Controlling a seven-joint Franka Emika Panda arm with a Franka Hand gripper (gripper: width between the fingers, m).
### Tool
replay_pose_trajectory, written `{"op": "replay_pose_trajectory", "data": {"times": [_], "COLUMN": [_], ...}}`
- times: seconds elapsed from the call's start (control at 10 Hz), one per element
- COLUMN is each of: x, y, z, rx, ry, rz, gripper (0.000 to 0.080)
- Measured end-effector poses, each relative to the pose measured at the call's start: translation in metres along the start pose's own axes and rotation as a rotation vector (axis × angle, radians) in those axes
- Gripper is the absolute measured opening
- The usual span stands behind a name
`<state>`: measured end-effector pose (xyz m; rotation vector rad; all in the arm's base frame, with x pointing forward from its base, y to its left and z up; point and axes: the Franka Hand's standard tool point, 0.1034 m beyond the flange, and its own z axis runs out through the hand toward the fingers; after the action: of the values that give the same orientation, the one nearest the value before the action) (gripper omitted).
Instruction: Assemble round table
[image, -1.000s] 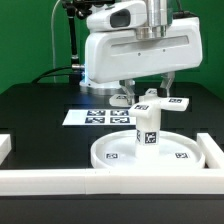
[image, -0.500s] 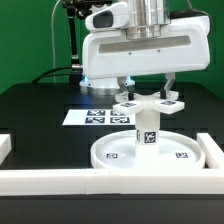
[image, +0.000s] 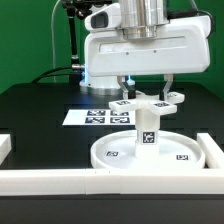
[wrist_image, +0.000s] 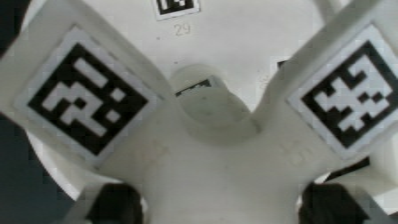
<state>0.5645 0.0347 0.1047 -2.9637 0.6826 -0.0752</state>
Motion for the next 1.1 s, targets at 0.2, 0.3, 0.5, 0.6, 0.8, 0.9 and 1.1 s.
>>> {"op": "replay_pose_trajectory", "data": {"times": [0.2, 0.3, 0.5, 0.6, 0.8, 0.9, 1.1], "x": [-0.0001, -0.0004, -0.0006, -0.0007, -0.0011, -0.0011, -0.0014], "y": [0.0007, 0.0011, 0.0006, 0.0008, -0.0013, -0.0021, -0.0024], "z": [0.0, -0.0006, -0.0001, 0.0003, 0.0003, -0.0001, 0.0004], "rx": [0.01, 0.03, 0.066, 0.089, 0.124, 0.126, 0.129], "ry": [-0.001, -0.001, -0.004, -0.014, -0.033, -0.036, -0.047], "rz": [0.13, 0.244, 0.446, 0.554, 0.772, 0.822, 0.949], "gripper": [0.0439, 0.0439, 0.0434, 0.043, 0.0428, 0.0428, 0.0462]}}
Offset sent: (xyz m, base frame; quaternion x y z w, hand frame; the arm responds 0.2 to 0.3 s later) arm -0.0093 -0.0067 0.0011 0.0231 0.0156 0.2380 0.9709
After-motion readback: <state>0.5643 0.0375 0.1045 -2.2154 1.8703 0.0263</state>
